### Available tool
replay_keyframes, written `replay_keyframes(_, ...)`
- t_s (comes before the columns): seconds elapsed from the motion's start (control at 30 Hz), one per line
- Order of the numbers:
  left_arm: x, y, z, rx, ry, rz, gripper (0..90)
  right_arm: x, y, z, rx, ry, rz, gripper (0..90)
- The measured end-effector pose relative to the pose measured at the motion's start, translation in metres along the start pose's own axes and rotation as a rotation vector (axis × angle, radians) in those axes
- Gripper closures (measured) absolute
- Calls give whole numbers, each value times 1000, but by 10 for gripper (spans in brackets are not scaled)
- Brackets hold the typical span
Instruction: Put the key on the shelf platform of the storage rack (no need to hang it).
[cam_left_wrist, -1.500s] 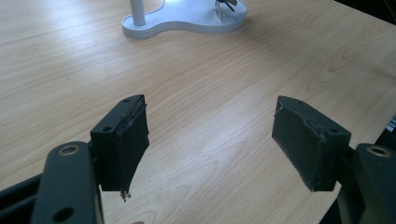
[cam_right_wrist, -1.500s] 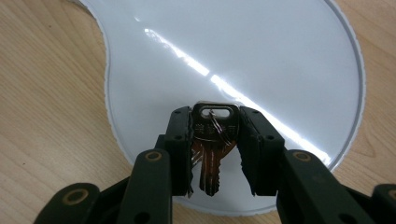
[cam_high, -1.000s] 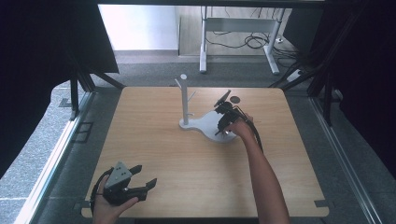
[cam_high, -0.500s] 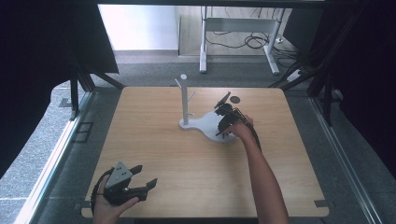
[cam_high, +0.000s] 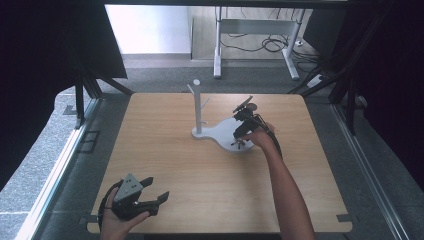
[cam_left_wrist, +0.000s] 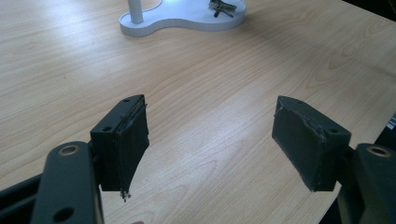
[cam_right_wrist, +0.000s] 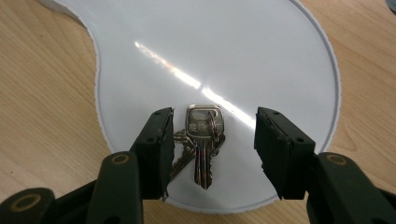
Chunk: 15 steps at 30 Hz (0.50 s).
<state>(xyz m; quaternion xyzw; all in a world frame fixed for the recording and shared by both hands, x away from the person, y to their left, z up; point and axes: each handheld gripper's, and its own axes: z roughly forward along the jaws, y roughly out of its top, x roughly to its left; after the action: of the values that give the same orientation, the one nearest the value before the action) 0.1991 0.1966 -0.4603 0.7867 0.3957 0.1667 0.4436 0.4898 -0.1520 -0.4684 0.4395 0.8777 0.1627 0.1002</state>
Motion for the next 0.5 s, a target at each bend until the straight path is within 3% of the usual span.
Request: replay_keyframes(0.5,0,0,0,0,3,-1,272,13,-24,-38,-90,51,-65,468)
